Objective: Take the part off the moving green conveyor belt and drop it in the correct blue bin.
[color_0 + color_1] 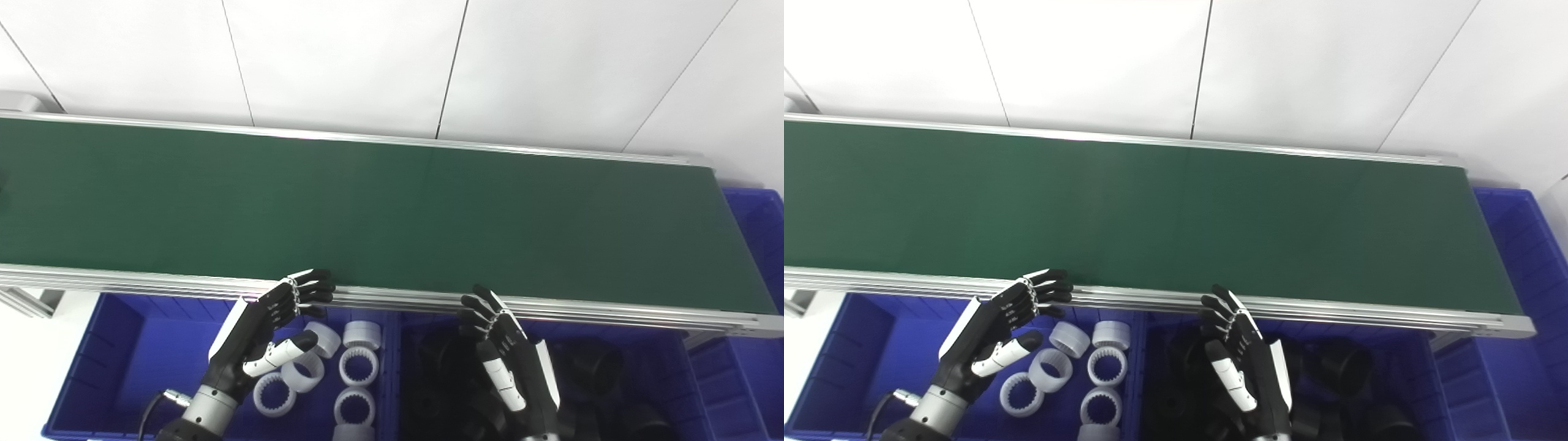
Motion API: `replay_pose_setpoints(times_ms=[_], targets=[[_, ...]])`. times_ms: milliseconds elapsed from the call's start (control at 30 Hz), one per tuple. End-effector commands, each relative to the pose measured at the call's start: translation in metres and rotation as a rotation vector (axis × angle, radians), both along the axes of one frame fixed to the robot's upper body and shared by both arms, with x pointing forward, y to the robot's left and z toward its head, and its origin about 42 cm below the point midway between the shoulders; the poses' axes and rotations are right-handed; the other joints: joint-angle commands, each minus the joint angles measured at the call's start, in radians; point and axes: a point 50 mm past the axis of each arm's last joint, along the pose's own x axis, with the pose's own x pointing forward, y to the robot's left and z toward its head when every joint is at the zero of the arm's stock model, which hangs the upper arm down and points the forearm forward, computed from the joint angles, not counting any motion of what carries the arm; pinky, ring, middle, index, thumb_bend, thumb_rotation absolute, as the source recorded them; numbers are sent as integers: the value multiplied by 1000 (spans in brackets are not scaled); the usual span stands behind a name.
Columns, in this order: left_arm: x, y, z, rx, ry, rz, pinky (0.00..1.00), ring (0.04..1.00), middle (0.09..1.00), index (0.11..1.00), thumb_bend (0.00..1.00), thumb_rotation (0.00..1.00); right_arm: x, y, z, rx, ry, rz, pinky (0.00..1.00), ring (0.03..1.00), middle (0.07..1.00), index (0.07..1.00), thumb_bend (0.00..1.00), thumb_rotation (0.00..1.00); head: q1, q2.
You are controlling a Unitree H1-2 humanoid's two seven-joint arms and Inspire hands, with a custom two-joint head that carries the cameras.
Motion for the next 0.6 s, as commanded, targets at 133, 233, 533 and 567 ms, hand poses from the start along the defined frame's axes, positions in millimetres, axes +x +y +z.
replay_pose_setpoints(times_ms=[133, 233, 533, 567], targets=[[5, 1, 7, -6, -55, -1, 641, 738, 761, 795, 809, 649, 3, 1, 10, 14, -78, -2, 697, 779, 820, 880, 681, 787, 3, 1], [6, 1, 7, -8, -51, -2, 643, 740, 762, 795, 811, 647, 4, 2, 10, 16, -78, -2, 695, 778, 819, 879, 677, 786, 3, 1], [7, 1, 7, -6, -52, -2, 642, 738, 762, 796, 812, 642, 5, 1, 10, 15, -78, 0, 696, 777, 818, 877, 681, 783, 5, 0], [7, 1, 7, -7, -51, -1, 641, 737, 762, 796, 813, 641, 5, 1, 9, 15, -77, 0, 696, 777, 818, 877, 685, 784, 6, -1]])
